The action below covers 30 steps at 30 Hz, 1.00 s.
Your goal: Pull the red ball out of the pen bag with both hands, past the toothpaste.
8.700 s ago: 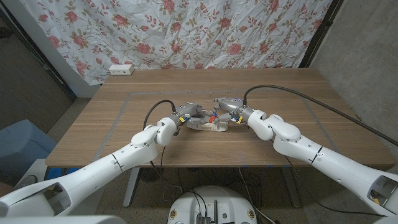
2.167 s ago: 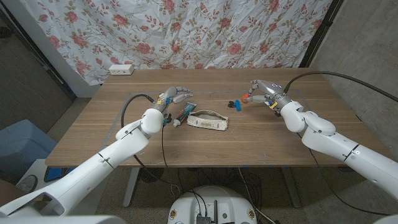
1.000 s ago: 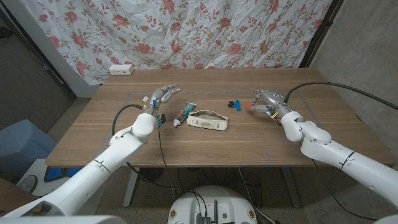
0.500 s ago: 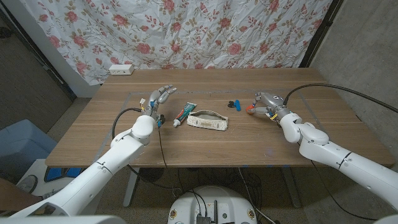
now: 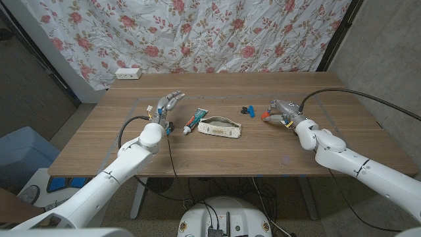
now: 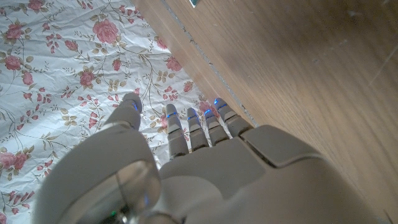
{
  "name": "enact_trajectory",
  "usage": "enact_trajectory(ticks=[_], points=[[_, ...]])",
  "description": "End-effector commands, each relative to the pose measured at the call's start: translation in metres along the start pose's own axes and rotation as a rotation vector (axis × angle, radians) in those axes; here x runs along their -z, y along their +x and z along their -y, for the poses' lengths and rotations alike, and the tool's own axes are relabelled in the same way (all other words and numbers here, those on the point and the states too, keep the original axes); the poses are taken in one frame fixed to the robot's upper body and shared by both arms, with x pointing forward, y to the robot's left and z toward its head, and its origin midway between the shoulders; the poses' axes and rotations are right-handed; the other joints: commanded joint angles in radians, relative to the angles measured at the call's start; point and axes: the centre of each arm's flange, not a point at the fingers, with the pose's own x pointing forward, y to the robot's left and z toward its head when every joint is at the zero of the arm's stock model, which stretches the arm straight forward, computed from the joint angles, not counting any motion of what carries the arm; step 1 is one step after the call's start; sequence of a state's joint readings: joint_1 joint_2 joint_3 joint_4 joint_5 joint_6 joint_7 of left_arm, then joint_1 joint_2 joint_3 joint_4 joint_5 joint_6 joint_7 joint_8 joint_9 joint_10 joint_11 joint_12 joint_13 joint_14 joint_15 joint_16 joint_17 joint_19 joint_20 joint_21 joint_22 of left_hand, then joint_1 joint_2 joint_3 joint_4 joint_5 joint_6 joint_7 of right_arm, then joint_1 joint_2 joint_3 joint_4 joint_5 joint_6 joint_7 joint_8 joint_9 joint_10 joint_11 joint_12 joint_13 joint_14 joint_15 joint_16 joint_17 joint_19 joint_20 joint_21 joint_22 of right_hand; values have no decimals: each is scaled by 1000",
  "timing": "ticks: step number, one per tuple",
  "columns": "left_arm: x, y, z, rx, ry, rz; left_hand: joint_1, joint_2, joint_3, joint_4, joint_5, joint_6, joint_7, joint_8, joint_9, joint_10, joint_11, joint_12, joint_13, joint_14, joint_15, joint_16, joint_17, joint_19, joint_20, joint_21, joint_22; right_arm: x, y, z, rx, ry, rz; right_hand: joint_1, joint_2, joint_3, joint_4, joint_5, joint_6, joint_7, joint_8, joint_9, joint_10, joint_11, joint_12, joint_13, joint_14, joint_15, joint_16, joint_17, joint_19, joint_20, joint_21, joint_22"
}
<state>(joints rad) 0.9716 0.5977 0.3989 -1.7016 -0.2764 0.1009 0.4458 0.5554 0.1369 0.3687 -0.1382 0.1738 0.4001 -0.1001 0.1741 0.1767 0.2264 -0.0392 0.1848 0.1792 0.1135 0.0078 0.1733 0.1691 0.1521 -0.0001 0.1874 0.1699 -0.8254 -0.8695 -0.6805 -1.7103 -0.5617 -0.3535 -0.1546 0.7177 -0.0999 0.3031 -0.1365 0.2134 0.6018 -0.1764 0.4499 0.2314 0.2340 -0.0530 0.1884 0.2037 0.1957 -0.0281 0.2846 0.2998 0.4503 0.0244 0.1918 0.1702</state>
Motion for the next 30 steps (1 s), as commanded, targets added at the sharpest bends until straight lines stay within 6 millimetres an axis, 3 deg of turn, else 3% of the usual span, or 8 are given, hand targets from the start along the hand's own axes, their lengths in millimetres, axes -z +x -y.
enact_trajectory(ticks=[1, 10, 11, 18, 23, 30], points=[[8, 11, -3, 9, -7, -10, -6, 1, 6, 1, 0, 8, 5, 7, 3, -4, 2, 6, 3, -3, 0, 3, 2, -5, 0, 3, 3, 4, 3, -2, -84, 16, -30, -46, -15, -19, 10, 23, -89, 9, -45, -13, -43, 13, -6, 6, -26, 15, -14, 3, -28, 9, -7, 2], [13, 18, -3, 24, -29, 4, -10, 3, 9, -1, 0, 6, 5, 7, 3, -5, 1, 7, 2, -4, -1, 3, 2, -6, 1, 3, 3, 10, 7, 1, -138, 32, -19, -130, -36, -56, 28, 71, -281, 38, -145, -30, -142, 36, -7, 8, -82, 50, -41, 10, -71, 22, -8, 2], [13, 18, -3, 23, -32, 3, -10, 3, 9, -1, 0, 5, 6, 6, 3, -6, 1, 7, 2, -4, -1, 3, 1, -7, 1, 3, 3, 12, 8, 1, -147, 34, -18, -151, -36, -64, 34, 81, -316, 42, -165, -31, -163, 46, -7, 8, -96, 59, -46, 12, -80, 25, -7, 3], [18, 24, -1, 53, -41, 17, -16, 3, 11, -4, 0, -31, 5, -5, 2, -10, 2, 7, 2, -6, -2, 3, 1, -7, 0, 3, 3, 23, 13, 2, -187, 72, -2, -228, -23, -89, 61, 94, -457, 61, -236, -34, -226, 64, -5, 9, -138, 80, -59, 20, -118, 39, -8, 3], [20, 29, -1, 76, -33, 39, -21, 4, 13, -4, 0, -47, 12, -7, 1, -17, 3, 5, 2, -9, -3, 2, 1, -7, -2, 4, 3, 26, 17, 3, -168, 122, 9, -272, -15, -103, 79, 93, -503, 64, -254, -34, -239, 69, -1, 8, -162, 92, -66, 22, -131, 44, -7, 2], [25, 32, -3, 80, -45, 59, -30, 10, 15, 0, 0, -66, 19, -8, 1, -27, 5, 3, 2, -12, -4, 3, 3, -6, -4, 4, 3, 27, 22, 10, -97, 174, 27, -318, -5, -117, 101, 89, -525, 78, -260, -35, -222, 74, 8, 6, -165, 89, -65, 21, -128, 27, -4, 1]])
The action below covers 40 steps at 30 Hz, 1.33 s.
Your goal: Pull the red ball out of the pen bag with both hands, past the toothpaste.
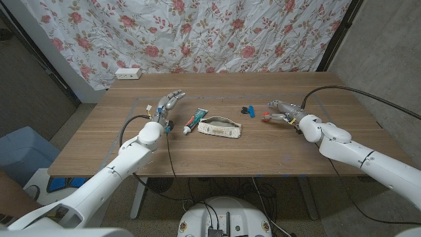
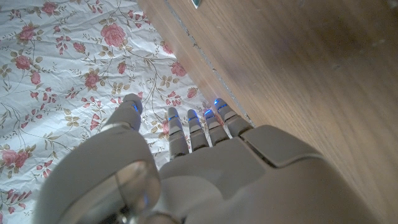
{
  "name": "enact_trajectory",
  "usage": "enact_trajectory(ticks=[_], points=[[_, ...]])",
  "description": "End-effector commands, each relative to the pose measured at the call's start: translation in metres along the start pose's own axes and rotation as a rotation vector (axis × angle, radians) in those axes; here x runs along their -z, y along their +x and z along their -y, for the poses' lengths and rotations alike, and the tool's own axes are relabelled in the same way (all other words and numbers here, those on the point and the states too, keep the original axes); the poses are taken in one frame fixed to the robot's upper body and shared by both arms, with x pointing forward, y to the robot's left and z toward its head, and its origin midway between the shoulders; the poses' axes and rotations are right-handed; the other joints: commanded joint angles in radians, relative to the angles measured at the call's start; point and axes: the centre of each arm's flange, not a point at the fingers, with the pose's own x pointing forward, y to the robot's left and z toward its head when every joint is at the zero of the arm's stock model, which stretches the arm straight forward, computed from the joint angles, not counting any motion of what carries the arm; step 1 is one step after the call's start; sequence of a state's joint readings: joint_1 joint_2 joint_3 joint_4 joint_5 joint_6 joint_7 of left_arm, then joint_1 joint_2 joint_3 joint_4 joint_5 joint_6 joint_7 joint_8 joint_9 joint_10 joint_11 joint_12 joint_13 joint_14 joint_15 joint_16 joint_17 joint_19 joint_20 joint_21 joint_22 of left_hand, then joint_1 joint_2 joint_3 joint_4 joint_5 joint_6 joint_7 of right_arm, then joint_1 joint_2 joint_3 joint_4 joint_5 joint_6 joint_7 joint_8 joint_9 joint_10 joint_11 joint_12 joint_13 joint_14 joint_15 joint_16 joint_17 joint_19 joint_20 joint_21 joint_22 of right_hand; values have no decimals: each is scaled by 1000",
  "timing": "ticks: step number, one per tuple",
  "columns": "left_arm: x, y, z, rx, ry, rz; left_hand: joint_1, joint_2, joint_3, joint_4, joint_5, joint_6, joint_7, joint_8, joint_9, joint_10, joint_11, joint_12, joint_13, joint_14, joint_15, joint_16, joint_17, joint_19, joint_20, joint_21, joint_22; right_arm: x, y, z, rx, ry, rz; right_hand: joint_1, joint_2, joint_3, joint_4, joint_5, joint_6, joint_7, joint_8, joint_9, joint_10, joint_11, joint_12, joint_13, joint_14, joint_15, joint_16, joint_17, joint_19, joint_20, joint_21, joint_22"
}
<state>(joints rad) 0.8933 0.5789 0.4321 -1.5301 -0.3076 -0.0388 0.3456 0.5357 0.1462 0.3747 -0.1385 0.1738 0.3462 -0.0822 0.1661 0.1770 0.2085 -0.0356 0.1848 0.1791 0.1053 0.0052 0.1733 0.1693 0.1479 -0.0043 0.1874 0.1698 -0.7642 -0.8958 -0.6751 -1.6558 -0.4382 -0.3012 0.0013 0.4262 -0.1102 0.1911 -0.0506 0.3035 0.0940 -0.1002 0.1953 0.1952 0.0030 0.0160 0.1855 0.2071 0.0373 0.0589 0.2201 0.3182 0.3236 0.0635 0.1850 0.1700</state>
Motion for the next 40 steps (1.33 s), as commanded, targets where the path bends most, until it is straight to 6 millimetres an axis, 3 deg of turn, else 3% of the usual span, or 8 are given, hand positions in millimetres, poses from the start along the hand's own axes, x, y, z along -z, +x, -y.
enact_trajectory(ticks=[1, 9, 13, 25, 40], points=[[11, 9, -4, 18, -8, 32, -14, 2, 9, 3, 0, -15, 1, 0, 1, -12, 1, 2, 2, -5, -2, 3, 4, -1, 0, 5, 4, 2, 7, 10, 71, 108, 52, -37, 7, -8, 20, -2, -18, 2, -5, 1, 14, 7, 13, 2, -4, -2, 0, 2, 0, -16, 3, 1], [15, 14, -8, 18, -19, 45, -37, 7, 7, 13, 0, -35, -1, 1, 0, -25, -3, 0, 2, -18, -6, 1, 6, -5, -4, 4, 4, 0, 9, 6, 137, 197, 55, -108, 16, -32, 51, -11, -21, 27, -3, -4, 64, -24, 26, -5, 22, -31, 8, -5, -3, -25, 2, -1], [18, 14, -10, 15, -29, 48, -49, 7, 7, 17, 0, -43, 14, 3, 0, -31, -4, 0, 1, -23, -9, 1, 6, -10, -6, 2, 4, 0, 7, 4, 164, 251, 47, -131, 17, -41, 60, -14, -8, 34, 1, -6, 85, -36, 30, -8, 30, -45, 9, -9, -5, -29, 1, -2], [24, 13, -6, 5, -62, 54, -79, 21, 9, 34, 2, -50, 16, 7, -1, -39, -6, 1, 0, -34, -10, 2, 8, -32, -9, -4, 3, 4, 2, 6, 197, 409, 62, -171, 32, -50, 80, -18, 14, 30, 7, -9, 114, -26, 33, -12, 46, -42, 12, -16, 4, -33, 4, -2], [27, 5, -8, 1, -83, 51, -98, 25, 13, 41, 3, -59, 18, 7, -2, -47, -6, 1, 0, -41, -12, 3, 7, -36, -9, -2, 3, 1, 0, 7, 249, 605, 101, -207, 59, -54, 99, -23, 56, 28, 13, -13, 158, -21, 37, -16, 88, -47, 21, -29, 48, -48, 14, -3]])
